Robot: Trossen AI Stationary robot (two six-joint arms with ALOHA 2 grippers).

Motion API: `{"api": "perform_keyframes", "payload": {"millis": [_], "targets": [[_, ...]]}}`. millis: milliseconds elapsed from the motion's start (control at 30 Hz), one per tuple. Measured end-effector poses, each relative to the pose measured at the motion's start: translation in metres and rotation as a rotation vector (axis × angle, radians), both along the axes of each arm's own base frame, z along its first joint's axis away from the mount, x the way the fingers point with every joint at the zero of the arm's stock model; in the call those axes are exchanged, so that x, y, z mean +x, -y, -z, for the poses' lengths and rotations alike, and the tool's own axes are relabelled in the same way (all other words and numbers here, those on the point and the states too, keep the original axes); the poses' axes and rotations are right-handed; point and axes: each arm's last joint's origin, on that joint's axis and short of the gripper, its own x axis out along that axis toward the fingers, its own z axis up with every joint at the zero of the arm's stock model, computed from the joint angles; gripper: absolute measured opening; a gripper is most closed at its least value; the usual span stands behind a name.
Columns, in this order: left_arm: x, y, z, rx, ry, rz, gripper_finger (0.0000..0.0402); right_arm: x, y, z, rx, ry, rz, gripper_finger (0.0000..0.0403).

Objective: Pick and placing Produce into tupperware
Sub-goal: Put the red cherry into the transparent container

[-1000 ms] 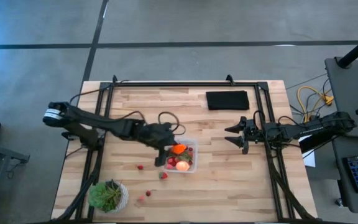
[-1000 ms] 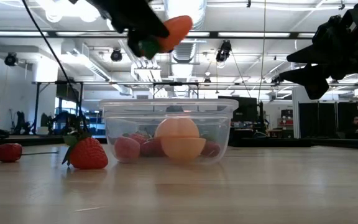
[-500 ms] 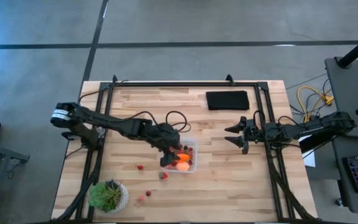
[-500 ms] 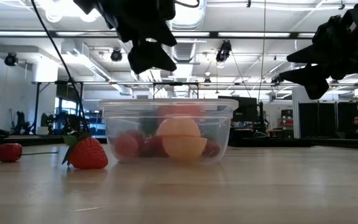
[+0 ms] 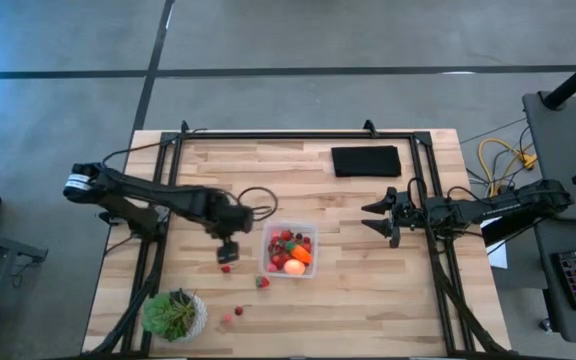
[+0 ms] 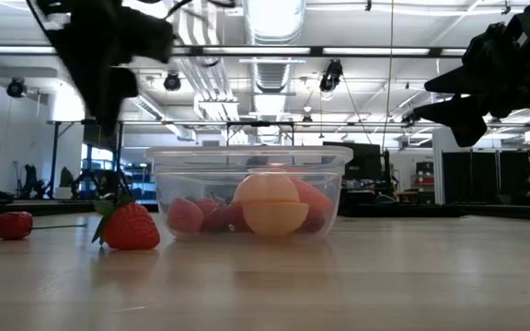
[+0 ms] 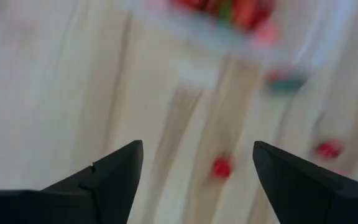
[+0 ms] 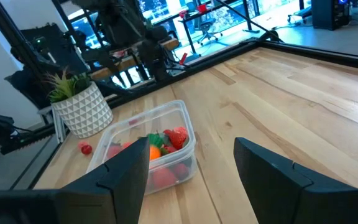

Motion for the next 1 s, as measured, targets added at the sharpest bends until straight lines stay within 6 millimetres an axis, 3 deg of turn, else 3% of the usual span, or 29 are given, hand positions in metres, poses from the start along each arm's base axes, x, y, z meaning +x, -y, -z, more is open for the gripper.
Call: {"api": "perform_keyframes", "payload": {"millis": [133, 400, 700, 1000], "targets": [[-0.023, 0.007, 0.004, 0.071, -0.113, 0.007, 0.0290, 0.000, 0.000, 0.000, 0.000, 0.000, 0.000, 0.0226], [-0.027, 0.028, 0.039, 0.065, -0.231, 0.042, 0.0290, 0.000, 0.000, 0.000, 0.000, 0.000, 0.000, 0.0226], [-0.032, 0.064, 0.067, 0.062, -0.059, 0.178, 0.0290, 0.000, 0.000, 0.000, 0.000, 0.000, 0.000, 0.0226], [-0.042, 0.070, 0.086, 0.098, -0.022, 0.200, 0.0290, 0.000, 0.000, 0.000, 0.000, 0.000, 0.000, 0.0226]]}}
